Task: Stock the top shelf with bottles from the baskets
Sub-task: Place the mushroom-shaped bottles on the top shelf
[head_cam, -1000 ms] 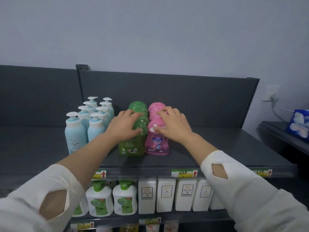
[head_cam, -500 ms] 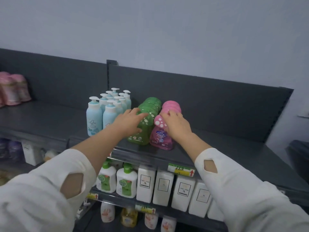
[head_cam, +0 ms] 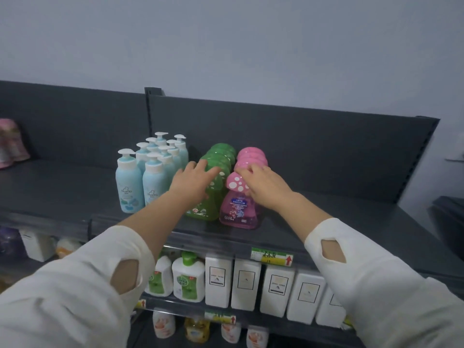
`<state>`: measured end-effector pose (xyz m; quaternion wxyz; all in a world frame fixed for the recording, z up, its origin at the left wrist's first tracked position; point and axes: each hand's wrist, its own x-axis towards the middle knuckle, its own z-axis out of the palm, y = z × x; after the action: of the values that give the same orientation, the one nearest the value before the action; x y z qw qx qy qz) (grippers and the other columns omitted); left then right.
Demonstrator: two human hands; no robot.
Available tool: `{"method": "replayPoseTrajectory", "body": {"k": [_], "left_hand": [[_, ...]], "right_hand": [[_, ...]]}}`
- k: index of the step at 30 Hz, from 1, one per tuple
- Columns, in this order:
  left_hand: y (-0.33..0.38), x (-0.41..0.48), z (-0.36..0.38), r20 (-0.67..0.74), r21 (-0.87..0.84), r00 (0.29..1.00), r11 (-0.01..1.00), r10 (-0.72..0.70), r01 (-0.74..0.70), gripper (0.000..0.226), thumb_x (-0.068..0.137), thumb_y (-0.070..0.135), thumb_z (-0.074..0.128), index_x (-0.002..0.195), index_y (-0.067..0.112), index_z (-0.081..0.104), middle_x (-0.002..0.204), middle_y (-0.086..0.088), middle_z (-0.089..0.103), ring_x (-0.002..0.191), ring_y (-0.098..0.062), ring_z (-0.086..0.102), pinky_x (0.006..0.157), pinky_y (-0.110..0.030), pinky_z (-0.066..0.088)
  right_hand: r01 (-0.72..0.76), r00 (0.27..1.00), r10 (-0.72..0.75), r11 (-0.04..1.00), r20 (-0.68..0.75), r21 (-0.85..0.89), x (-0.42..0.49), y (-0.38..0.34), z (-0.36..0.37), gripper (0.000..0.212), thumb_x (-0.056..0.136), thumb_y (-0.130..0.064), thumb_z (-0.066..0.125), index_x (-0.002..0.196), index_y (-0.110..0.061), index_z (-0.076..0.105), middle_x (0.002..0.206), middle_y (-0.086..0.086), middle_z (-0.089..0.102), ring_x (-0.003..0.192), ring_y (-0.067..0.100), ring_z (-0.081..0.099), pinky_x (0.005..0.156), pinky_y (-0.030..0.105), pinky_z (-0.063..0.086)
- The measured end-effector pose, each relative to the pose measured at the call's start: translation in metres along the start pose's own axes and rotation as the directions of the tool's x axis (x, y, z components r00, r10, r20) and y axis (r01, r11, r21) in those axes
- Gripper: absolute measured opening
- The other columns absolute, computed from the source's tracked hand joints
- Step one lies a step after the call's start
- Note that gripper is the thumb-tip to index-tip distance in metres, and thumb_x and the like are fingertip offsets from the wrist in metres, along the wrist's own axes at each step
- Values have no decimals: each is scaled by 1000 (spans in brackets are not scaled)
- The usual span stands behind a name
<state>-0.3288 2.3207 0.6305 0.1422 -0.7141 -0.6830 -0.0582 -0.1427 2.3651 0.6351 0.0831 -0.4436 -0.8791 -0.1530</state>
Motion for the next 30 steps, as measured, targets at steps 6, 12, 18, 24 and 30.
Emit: {"method": "replayPoseTrajectory", "body": {"k": [6, 12, 18, 24, 30], "left_hand": [[-5, 4, -1, -23, 49, 998, 997, 61, -60, 63, 88, 16, 60, 141, 30, 28, 135, -8, 37, 119, -30, 40, 78, -37, 47], [-5, -3, -3, -13, 18, 998, 998, 63, -63, 64, 88, 25, 61, 141, 31, 26, 137, -8, 35, 122, -29, 38, 81, -38, 48], [-1, -4, 3, -22, 41, 999, 999, 36, -35, 72, 83, 33, 66, 140, 34, 23, 142, -6, 31, 128, -30, 35, 97, -46, 39], [0, -12, -4, -67, 88, 997, 996, 38, -32, 72, 85, 37, 62, 144, 36, 20, 150, -5, 24, 138, -29, 24, 109, -47, 27], [-14, -50, -32, -172, 162, 984, 987, 46, -18, 36, 92, 38, 48, 124, 21, 48, 121, -3, 52, 117, -26, 47, 94, -38, 36]], "right_hand": [[-3, 1000, 3, 1000, -2, -19, -4, -4, -1, 62, 91, -14, 55, 146, -21, 26, 134, 14, 41, 112, 36, 48, 80, 43, 48], [-20, 1000, 19, 1000, 23, 13, -12, -9, -9, 67, 92, -19, 57, 149, -22, 22, 139, 12, 36, 116, 35, 46, 85, 43, 49], [-79, 996, 75, 994, 58, 79, -15, -12, -10, 74, 84, -36, 67, 145, -22, 26, 140, 7, 33, 123, 32, 40, 85, 44, 49], [-77, 997, 77, 993, 3, 91, -19, -16, -13, 72, 88, -40, 61, 148, -24, 25, 150, 5, 26, 133, 30, 33, 100, 45, 38], [116, 955, -90, 990, -281, 80, -5, -49, -24, 33, 90, -34, 56, 116, -14, 59, 117, 8, 57, 108, 31, 52, 89, 43, 44]]}}
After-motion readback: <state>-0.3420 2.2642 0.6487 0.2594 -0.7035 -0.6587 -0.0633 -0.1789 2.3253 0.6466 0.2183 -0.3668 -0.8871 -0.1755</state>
